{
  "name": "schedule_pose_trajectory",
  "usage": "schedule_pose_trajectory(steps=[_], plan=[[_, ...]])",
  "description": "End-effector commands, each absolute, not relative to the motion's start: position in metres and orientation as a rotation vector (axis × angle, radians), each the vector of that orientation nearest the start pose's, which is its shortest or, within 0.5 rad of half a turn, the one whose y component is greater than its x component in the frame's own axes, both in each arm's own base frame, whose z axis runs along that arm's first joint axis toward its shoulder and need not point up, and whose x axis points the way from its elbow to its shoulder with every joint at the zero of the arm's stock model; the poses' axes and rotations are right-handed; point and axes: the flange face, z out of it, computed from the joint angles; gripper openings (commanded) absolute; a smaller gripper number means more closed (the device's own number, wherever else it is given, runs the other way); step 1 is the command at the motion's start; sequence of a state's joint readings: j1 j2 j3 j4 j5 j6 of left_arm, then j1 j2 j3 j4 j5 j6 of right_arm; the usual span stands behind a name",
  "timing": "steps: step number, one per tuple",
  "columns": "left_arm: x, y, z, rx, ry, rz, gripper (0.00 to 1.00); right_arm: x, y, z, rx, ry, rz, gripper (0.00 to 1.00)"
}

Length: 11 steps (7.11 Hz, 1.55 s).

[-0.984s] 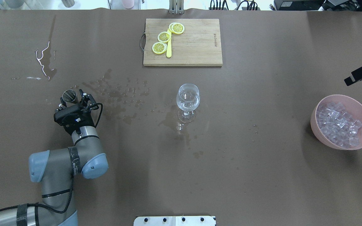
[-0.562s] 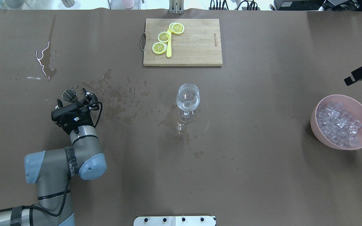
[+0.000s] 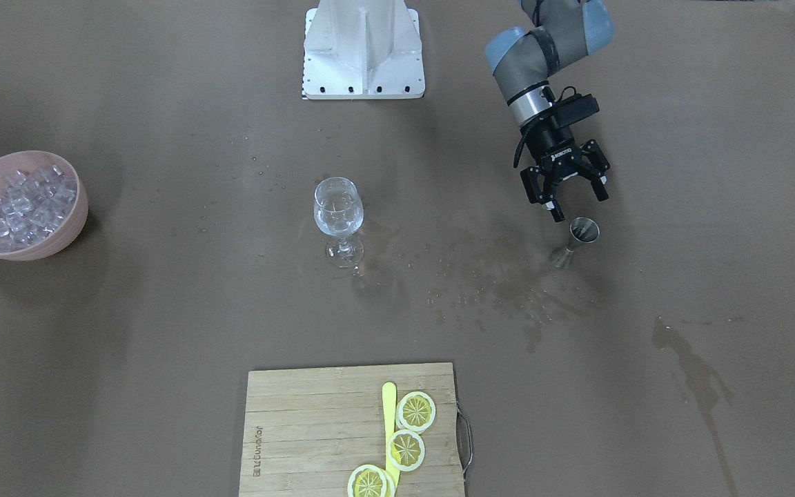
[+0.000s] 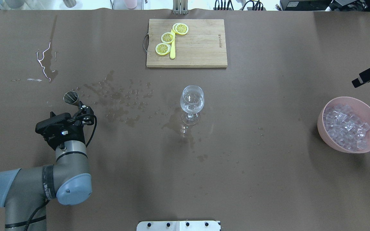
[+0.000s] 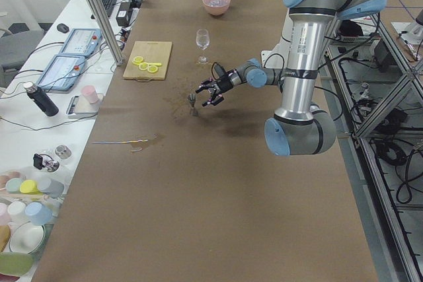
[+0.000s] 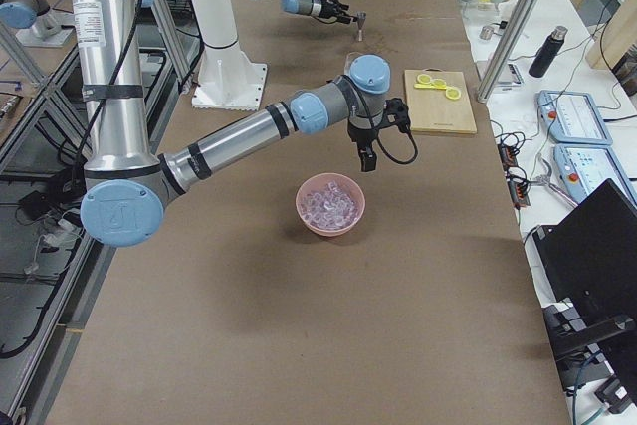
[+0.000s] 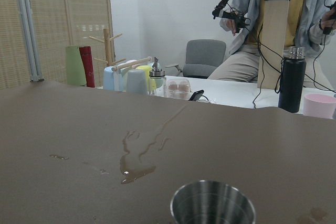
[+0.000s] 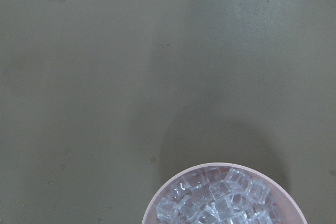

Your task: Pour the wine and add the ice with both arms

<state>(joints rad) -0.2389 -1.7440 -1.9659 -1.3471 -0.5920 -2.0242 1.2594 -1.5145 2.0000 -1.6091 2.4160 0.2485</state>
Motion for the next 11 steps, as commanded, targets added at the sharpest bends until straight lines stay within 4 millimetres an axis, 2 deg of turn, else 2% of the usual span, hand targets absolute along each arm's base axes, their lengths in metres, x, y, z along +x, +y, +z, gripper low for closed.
schedule_pose_trajectory(steps=[1,2,3,5,6,7,8,9,10,11], plan=[[0.421,-0.316,0.338,0.867,0.489,-0.72,0.99,-0.094,-0.484,0.42,0.176,-0.916,-0.248,1.0],[0.4,-0.312,0.304,0.867,0.494,-0.595,0.99,-0.094,-0.485,0.418,0.178,-0.916,-0.249,1.0],[0.384,-0.311,0.286,0.775,0.521,-0.515,0.99,-0.095,-0.486,0.416,0.181,-0.917,-0.252,1.0],[0.351,-0.359,0.261,0.622,0.522,-0.348,0.99,-0.102,-0.486,0.417,0.186,-0.893,-0.261,1.0],[0.314,-0.398,0.24,0.554,0.569,-0.316,0.99,-0.114,-0.485,0.42,0.2,-0.856,-0.274,1.0],[0.273,-0.435,0.24,0.461,0.604,-0.324,0.99,-0.131,-0.48,0.424,0.241,-0.817,-0.307,1.0],[0.243,-0.463,0.246,0.445,0.585,-0.242,0.99,-0.147,-0.469,0.439,0.266,-0.779,-0.338,1.0],[0.22,-0.481,0.251,0.477,0.54,-0.17,0.99,-0.158,-0.458,0.452,0.303,-0.751,-0.372,1.0],[0.204,-0.501,0.253,0.445,0.556,-0.188,0.99,-0.17,-0.446,0.469,0.309,-0.695,-0.406,1.0],[0.18,-0.534,0.25,0.356,0.637,-0.227,0.99,-0.18,-0.438,0.481,0.312,-0.683,-0.431,1.0]])
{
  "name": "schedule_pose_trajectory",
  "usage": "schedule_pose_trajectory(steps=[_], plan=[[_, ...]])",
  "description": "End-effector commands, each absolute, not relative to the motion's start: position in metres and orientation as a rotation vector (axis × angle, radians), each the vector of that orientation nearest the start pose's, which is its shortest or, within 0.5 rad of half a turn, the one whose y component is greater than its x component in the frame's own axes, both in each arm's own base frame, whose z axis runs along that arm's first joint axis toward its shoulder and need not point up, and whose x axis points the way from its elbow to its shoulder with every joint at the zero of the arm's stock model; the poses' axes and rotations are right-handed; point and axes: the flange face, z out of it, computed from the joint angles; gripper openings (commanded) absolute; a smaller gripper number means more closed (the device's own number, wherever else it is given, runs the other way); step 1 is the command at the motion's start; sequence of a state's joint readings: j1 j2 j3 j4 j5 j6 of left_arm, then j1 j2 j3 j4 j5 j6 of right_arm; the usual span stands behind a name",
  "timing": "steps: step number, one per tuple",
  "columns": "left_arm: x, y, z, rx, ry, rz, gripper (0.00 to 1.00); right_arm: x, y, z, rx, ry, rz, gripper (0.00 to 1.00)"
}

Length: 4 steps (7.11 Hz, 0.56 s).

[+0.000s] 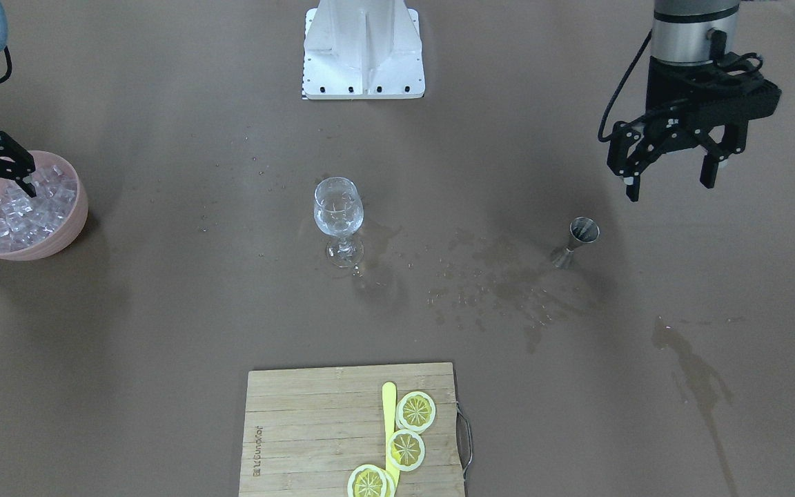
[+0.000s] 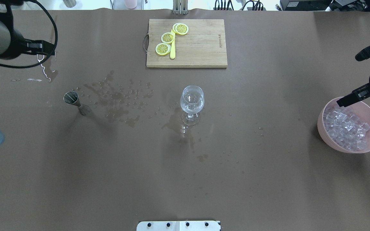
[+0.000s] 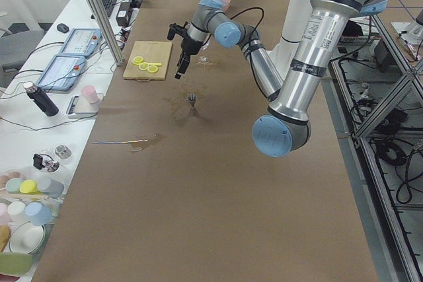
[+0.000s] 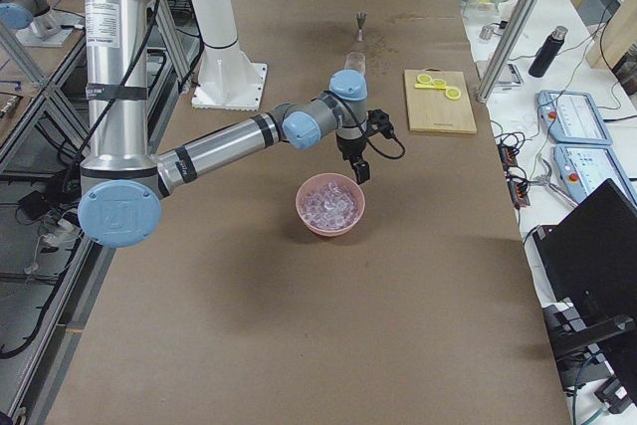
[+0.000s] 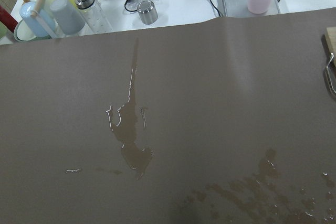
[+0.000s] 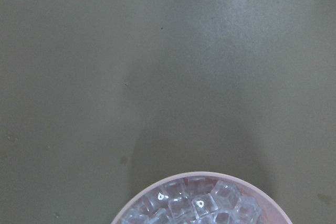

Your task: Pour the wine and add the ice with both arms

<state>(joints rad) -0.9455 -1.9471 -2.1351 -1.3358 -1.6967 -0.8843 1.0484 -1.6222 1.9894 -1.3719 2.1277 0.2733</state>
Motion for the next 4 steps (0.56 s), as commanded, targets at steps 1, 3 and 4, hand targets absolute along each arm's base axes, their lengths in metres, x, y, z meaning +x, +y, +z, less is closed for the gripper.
schedule_pose_trajectory(steps=[1,3,4], plan=[[0.163,-0.56,0.254,0.284,0.693,-0.257,0.99,-0.183,-0.433,0.498,0.31,-0.68,-0.449,1.0],[0.164,-0.579,0.268,0.318,0.712,-0.259,0.99,-0.189,-0.42,0.517,0.285,-0.684,-0.47,1.0],[0.161,-0.58,0.269,0.324,0.715,-0.261,0.99,-0.19,-0.419,0.518,0.281,-0.689,-0.473,1.0]])
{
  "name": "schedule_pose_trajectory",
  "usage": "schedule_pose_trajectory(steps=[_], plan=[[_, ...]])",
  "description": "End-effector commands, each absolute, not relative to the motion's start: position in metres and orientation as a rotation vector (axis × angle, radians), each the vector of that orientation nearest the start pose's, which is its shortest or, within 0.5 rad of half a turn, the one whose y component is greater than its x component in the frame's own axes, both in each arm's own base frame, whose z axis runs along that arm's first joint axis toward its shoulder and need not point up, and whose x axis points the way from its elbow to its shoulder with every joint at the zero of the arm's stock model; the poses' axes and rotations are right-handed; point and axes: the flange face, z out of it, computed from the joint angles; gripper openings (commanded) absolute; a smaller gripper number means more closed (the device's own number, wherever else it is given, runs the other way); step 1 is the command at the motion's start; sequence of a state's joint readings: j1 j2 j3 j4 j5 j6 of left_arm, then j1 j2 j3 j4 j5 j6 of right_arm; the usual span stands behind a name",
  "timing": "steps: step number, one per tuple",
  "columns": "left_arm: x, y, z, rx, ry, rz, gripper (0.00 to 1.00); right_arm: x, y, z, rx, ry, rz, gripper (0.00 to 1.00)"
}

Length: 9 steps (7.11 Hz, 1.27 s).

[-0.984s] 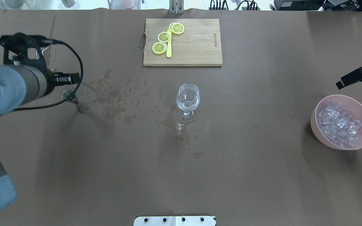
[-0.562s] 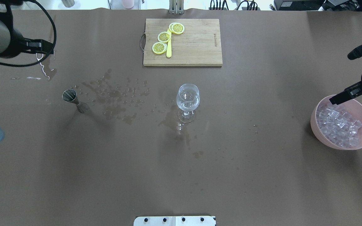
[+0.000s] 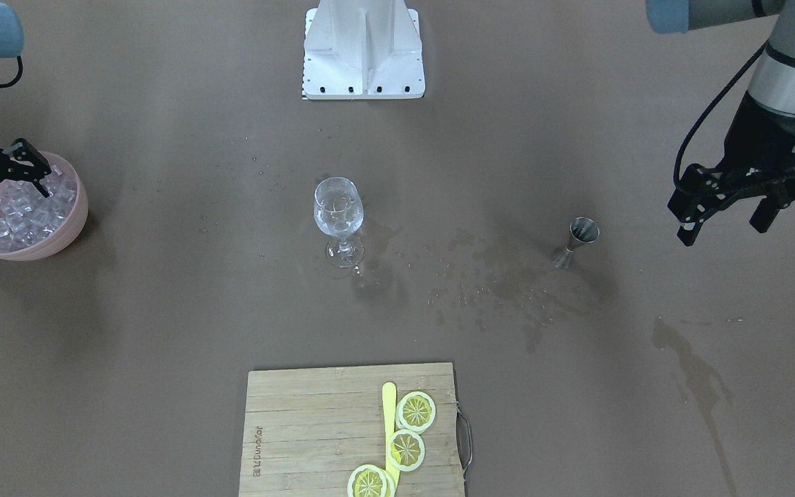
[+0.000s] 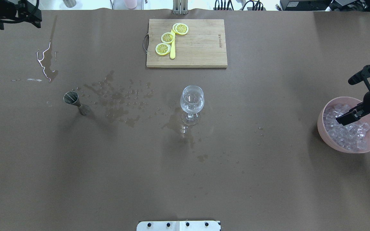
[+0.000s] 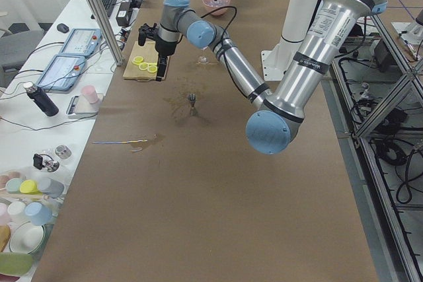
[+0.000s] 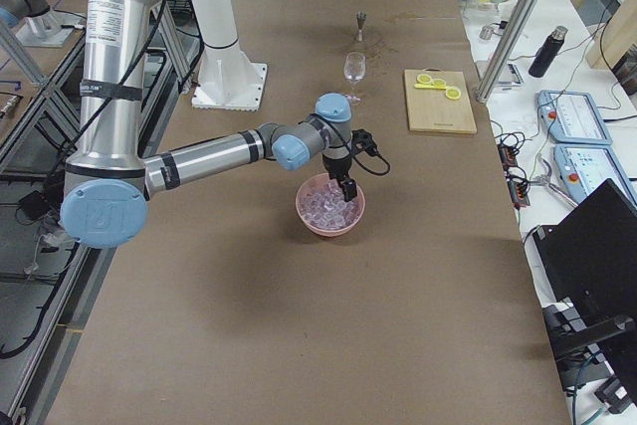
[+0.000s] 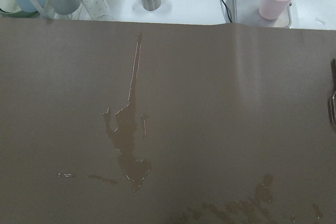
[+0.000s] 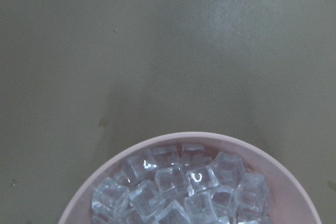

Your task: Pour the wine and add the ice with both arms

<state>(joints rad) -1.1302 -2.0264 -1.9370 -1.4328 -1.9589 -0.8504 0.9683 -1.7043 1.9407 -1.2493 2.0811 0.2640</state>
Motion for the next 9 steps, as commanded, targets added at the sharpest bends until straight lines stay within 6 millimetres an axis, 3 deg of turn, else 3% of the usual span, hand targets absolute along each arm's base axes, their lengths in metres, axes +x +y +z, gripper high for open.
schedule_pose_trajectory(steps=[1,3,5,7,8,9], plan=[[0.162,-0.58,0.274,0.306,0.709,-0.265,0.99,-0.189,-0.418,0.519,0.277,-0.687,-0.472,1.0],[0.163,-0.58,0.287,0.245,0.692,-0.273,0.99,-0.188,-0.408,0.528,0.277,-0.691,-0.476,1.0],[0.159,-0.58,0.29,0.234,0.684,-0.28,0.99,-0.189,-0.406,0.544,0.268,-0.69,-0.476,1.0],[0.157,-0.58,0.291,0.199,0.659,-0.295,0.99,-0.19,-0.406,0.547,0.26,-0.688,-0.476,1.0],[0.156,-0.58,0.292,0.202,0.654,-0.283,0.99,-0.19,-0.406,0.547,0.261,-0.69,-0.475,0.94],[0.154,-0.58,0.294,0.209,0.648,-0.257,0.99,-0.193,-0.408,0.545,0.263,-0.694,-0.477,0.77]])
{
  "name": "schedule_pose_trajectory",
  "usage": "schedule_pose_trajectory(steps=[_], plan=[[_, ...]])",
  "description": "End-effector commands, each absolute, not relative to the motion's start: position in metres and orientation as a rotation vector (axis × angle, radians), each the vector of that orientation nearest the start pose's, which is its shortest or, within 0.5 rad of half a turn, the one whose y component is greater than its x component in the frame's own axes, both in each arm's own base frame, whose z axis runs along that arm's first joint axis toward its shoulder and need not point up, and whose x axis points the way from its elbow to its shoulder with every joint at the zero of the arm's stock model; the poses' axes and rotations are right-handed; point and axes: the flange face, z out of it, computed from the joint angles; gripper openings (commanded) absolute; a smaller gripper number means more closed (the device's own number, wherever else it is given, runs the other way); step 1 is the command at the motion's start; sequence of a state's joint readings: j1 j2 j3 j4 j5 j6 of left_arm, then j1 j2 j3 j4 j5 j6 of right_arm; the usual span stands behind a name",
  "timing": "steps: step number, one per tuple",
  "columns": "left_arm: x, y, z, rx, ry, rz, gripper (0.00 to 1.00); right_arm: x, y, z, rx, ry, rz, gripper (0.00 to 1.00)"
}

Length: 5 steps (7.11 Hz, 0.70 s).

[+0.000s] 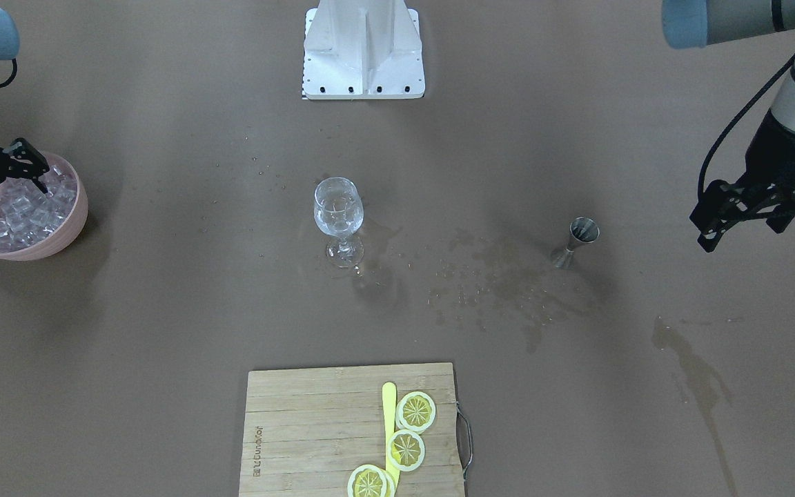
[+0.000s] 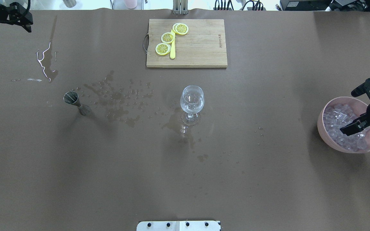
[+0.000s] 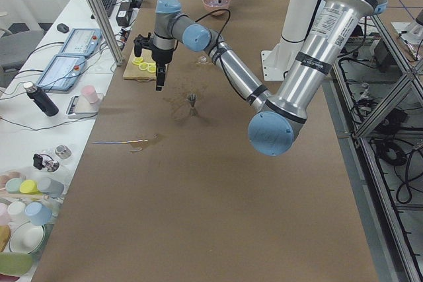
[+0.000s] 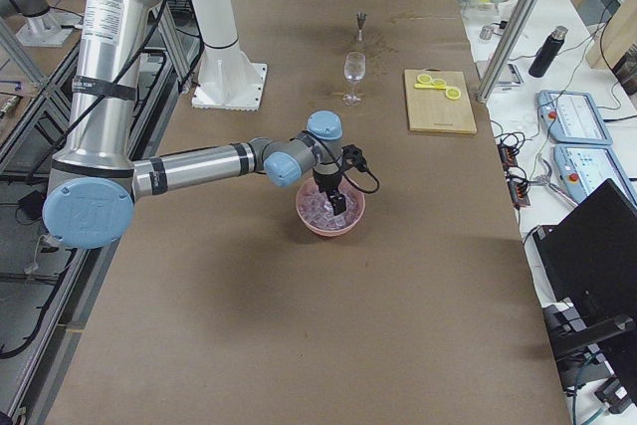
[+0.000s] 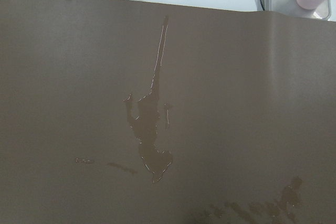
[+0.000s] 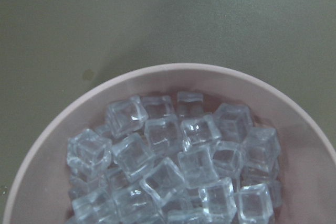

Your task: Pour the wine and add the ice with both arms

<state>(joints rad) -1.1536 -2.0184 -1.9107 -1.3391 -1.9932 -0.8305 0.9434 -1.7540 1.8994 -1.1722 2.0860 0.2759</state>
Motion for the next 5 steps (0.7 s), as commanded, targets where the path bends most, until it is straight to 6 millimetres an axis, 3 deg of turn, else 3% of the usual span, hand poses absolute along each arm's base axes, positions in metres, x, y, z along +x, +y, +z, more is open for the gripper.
schedule_pose_trajectory(steps=[1,2,5], plan=[[0.1497,-0.5816,0.2933,0.213,0.647,-0.262,0.99,-0.193,-0.408,0.5455,0.261,-0.694,-0.478,0.64],[0.147,-0.5823,0.2933,0.214,0.646,-0.266,0.99,-0.1931,-0.408,0.5462,0.259,-0.695,-0.478,0.56],[0.1471,-0.5825,0.2926,0.214,0.646,-0.266,0.99,-0.193,-0.4077,0.5525,0.249,-0.69,-0.478,0.56]])
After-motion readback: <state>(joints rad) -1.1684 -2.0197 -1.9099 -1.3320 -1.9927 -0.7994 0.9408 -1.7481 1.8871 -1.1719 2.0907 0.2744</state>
